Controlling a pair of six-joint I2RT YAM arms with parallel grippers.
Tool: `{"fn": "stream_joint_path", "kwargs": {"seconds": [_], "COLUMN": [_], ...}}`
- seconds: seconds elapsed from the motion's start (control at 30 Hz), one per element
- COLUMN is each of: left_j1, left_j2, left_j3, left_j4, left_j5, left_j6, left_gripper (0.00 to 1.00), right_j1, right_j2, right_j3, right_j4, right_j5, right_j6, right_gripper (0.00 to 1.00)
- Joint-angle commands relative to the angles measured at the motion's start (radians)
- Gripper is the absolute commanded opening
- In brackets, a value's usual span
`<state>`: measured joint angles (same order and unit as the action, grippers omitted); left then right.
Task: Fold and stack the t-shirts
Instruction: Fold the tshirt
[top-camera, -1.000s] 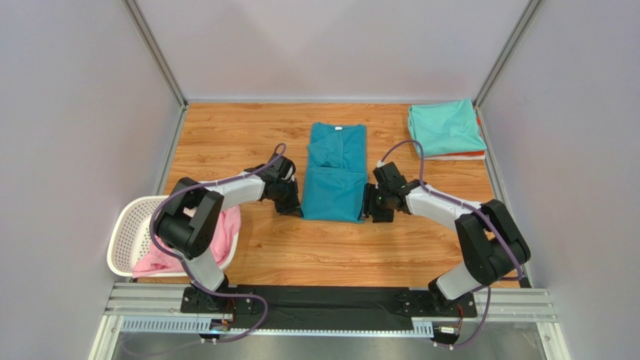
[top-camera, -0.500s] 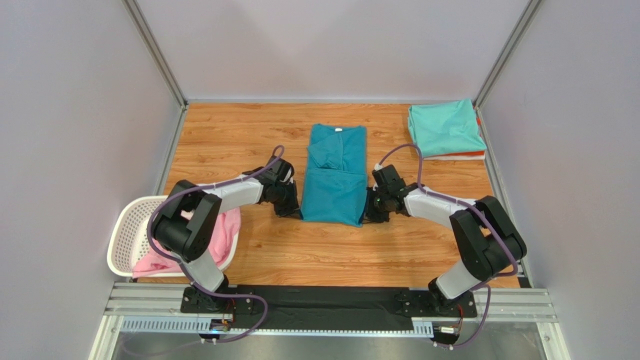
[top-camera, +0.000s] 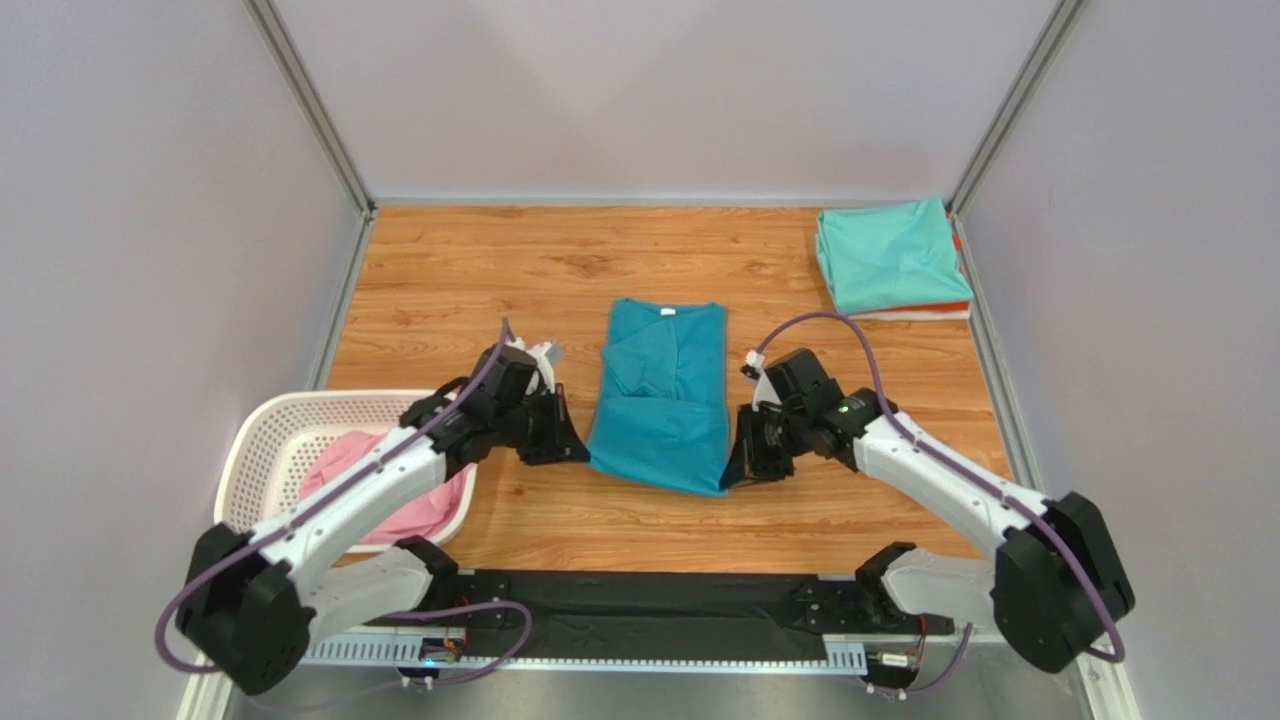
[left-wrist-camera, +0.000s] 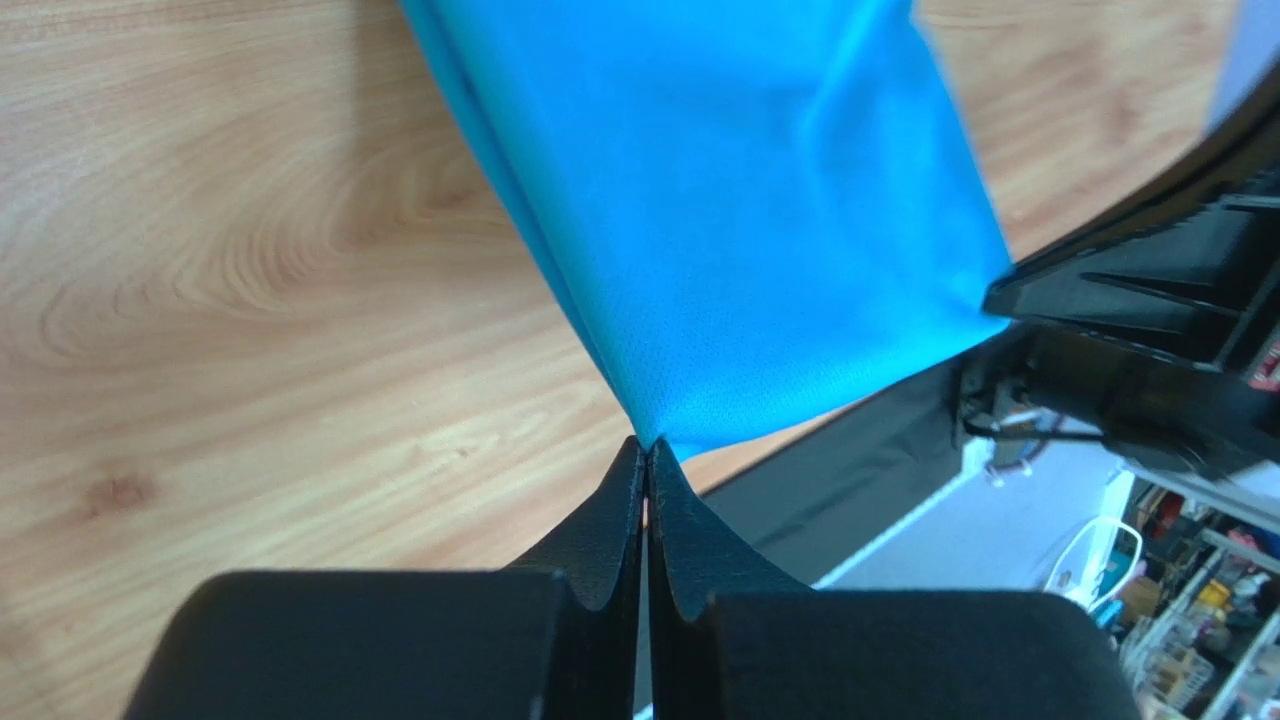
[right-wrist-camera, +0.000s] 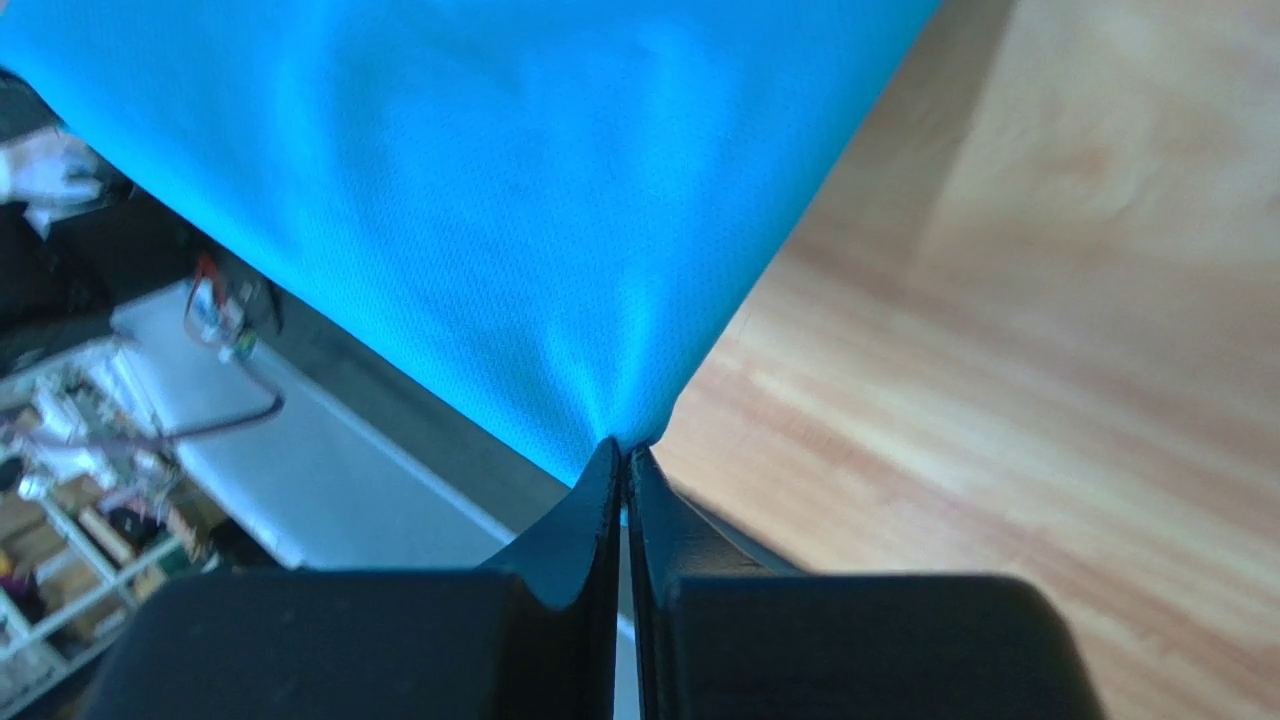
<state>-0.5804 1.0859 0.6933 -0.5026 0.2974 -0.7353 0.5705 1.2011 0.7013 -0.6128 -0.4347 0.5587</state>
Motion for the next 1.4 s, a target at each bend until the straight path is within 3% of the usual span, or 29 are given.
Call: {"fn": "stream_joint_path", "kwargs": {"seconds": [0.0, 0.17, 0.3, 0.4, 0.53, 1.0, 1.37], "left_j1": [-0.015, -0.016, -0.016, -0.016, -0.016, -0.006, 0.05], "left_j2": [-0.157, -0.315, -0.353, -0.363, -0.348, -0.13, 0.066], "left_j3": [0.023, 0.044, 0.078, 0.101, 0.14, 0.261, 0.336], "left_j4": [-0.138, -0.206, -0.235, -0.267, -0.271, -0.222, -0.082], "left_j5": [-0.029, -0.049, -0.078, -0.197, -0.247, -0.403, -0.369], "left_j6": [-0.001, -0.018, -0.023, -0.023, -0.016, 0.024, 0.071], "left_gripper": [0.0, 0.0, 0.0, 0.0, 0.0, 0.0, 0.0], "right_j1": [0.022, 0.035, 0.037, 0.037, 0.032, -0.112, -0.213], "right_j2": [-0.092, -0.14, -0.127, -0.103, -0.074, 0.05, 0.132], "right_j3": [0.062, 0.165, 0.204, 0.211, 0.231, 0.331, 0.386], "right_j4": [-0.203, -0.307, -0.335, -0.329, -0.309, -0.303, -0.283], "right_j5": [-0.137, -0.275, -0.354, -0.36, -0.354, -0.244, -0.156], "right_j6": [-0.02, -0.023, -0.023, -0.031, -0.042, -0.12, -0.161], "right_gripper": [0.0, 0.0, 0.0, 0.0, 0.0, 0.0, 0.0]}}
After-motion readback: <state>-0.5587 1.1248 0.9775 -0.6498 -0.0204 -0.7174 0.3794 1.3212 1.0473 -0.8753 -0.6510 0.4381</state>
